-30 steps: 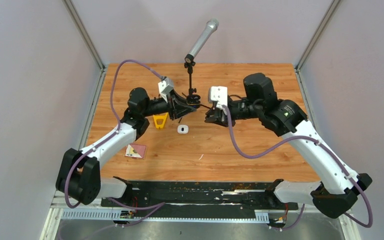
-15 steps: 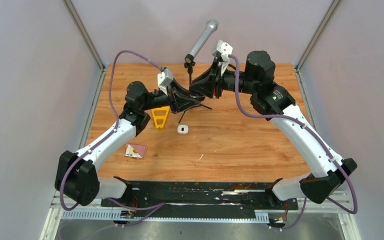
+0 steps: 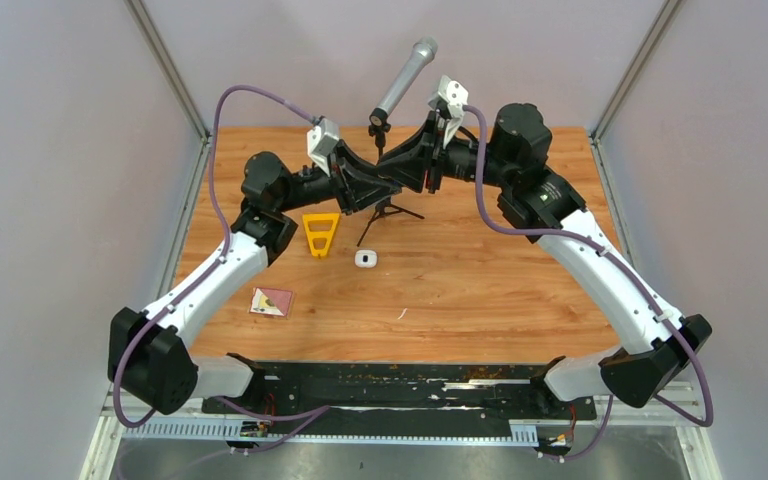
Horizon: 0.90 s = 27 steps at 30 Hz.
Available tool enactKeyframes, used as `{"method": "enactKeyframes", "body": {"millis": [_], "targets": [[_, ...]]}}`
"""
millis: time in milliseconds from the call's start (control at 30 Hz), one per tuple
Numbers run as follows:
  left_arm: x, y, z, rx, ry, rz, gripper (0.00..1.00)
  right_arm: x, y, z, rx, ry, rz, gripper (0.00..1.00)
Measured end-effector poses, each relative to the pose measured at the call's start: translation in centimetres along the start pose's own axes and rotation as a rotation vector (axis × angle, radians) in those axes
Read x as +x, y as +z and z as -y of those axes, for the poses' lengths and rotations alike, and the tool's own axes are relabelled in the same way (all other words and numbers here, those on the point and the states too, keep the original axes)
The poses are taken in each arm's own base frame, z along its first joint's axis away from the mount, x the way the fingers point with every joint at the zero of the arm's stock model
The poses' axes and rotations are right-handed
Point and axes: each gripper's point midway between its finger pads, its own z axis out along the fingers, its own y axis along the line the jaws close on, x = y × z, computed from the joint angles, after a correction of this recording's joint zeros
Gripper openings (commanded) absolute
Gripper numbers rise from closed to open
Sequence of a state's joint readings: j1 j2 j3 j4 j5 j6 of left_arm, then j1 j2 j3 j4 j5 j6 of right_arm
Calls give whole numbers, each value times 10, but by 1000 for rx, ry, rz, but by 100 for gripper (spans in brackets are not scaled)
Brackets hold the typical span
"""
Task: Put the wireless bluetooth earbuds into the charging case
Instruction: Insert the left earbud into the left side groove of the charging case.
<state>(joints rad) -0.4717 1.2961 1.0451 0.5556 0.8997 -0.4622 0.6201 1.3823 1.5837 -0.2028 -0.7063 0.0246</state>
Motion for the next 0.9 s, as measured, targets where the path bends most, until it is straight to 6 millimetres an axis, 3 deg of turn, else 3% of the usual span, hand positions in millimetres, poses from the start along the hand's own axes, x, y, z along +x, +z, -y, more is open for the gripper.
{"method": "enactKeyframes", "body": {"millis": [200,900], "targets": [[-23,4,2,-8,1,37,0,-11,1,1,0,-33,38,16],[-23,4,5,6,1,34,0,-5,7,9,15,-32,29,18]]}}
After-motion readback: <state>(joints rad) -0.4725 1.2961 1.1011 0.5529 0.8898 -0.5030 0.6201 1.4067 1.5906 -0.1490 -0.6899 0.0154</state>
